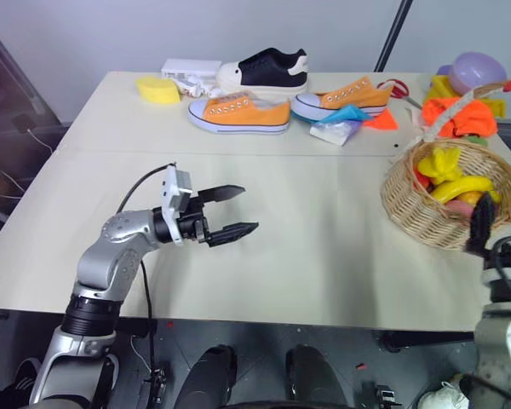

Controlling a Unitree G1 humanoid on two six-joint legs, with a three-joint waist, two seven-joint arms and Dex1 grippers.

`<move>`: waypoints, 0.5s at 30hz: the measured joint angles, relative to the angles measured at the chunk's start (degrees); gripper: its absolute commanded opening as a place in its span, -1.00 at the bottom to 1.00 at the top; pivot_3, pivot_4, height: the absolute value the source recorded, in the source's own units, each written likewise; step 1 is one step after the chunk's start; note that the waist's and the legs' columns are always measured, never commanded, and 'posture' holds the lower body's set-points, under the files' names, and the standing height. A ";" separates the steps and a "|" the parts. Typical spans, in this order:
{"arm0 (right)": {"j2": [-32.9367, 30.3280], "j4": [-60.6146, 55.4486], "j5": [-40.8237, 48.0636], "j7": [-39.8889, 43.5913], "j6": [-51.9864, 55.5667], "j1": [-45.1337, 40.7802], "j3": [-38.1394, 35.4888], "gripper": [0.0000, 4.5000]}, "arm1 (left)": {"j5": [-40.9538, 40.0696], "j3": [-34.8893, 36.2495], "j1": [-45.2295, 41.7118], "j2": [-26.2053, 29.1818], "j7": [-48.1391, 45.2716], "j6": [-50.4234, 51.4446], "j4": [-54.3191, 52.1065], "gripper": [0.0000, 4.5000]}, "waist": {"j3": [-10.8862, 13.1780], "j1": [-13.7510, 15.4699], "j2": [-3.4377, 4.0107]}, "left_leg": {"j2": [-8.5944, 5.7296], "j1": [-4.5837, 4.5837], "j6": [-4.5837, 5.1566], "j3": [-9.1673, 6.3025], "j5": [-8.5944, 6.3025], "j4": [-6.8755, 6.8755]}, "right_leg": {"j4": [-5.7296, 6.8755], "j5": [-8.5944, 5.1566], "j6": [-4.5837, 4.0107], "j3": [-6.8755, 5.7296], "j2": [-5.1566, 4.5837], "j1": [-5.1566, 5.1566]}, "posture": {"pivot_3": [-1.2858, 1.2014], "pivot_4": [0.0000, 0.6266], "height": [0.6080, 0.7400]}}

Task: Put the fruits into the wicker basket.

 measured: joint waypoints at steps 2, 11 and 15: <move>-1.82 0.14 -2.05 4.24 -1.70 0.63 6.54 0.99 | 0.41 0.89 0.93 0.15 0.82 -0.95 0.04 1.00 | -0.01 -0.27 0.02 | 0.01 0.06 0.02 0.03 -0.01 -0.02 | 0.02 0.00 0.00 0.02 0.02 0.01 | 0.03 -0.52 1.00; -16.25 14.38 1.96 31.32 -0.90 -10.25 25.60 0.99 | 10.13 6.29 5.75 -0.91 18.39 -4.14 2.27 1.00 | 0.01 0.16 -0.12 | 0.03 0.06 0.06 -0.03 -0.04 0.02 | -0.04 0.00 0.00 0.00 0.08 0.08 | 0.03 -0.52 1.00; -16.88 22.04 3.07 37.55 -2.27 -15.58 26.26 0.99 | 12.86 9.87 9.28 -1.26 25.77 -4.75 1.25 1.00 | 0.00 0.22 -0.15 | 0.05 0.04 0.00 -0.09 0.00 0.01 | -0.03 0.00 0.00 -0.03 0.09 0.06 | 0.03 -0.52 1.00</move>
